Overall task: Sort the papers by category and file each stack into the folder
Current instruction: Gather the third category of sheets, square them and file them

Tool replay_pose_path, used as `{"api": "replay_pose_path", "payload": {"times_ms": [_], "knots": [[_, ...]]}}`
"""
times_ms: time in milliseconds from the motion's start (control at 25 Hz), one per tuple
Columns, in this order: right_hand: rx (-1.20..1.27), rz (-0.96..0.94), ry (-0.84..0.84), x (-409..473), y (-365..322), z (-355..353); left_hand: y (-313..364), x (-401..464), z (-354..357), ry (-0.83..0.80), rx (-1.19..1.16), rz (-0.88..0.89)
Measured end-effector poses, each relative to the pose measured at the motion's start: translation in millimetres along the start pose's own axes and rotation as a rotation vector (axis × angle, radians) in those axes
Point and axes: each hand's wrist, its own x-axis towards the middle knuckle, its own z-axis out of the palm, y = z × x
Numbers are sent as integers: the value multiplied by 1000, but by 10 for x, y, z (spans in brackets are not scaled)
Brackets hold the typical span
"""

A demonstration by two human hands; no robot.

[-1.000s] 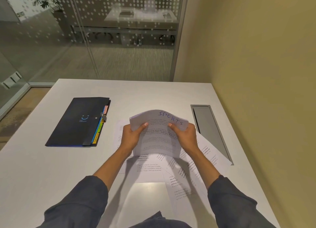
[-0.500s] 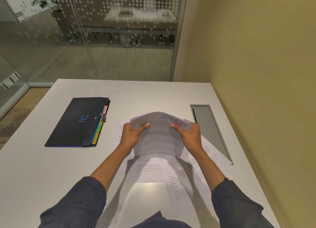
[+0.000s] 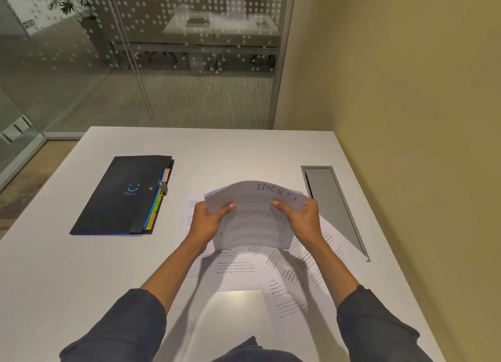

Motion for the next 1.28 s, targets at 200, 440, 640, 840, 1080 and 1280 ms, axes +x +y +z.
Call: {"api": "replay_pose_path", "payload": {"times_ms": [200,440,640,840,1080,1280], "knots": [[2,0,5,-21,32,-30,-32,-8,6,8,30,5],[-87,35,-14,-24,110,-42,-120,-13,-14,19,27,-46],[-38,44,-61,-29,59,-165,8,98,-89,182,-187,-113],[-24,186,44,-46,231,-253,-4,245,-271,282,-489,-219],[503,402,10,-253,295,-43,-93,275,-279,296,-636,-335],[500,410,11,-217,331,174,-93,247,-177,257,-687,-355]]}}
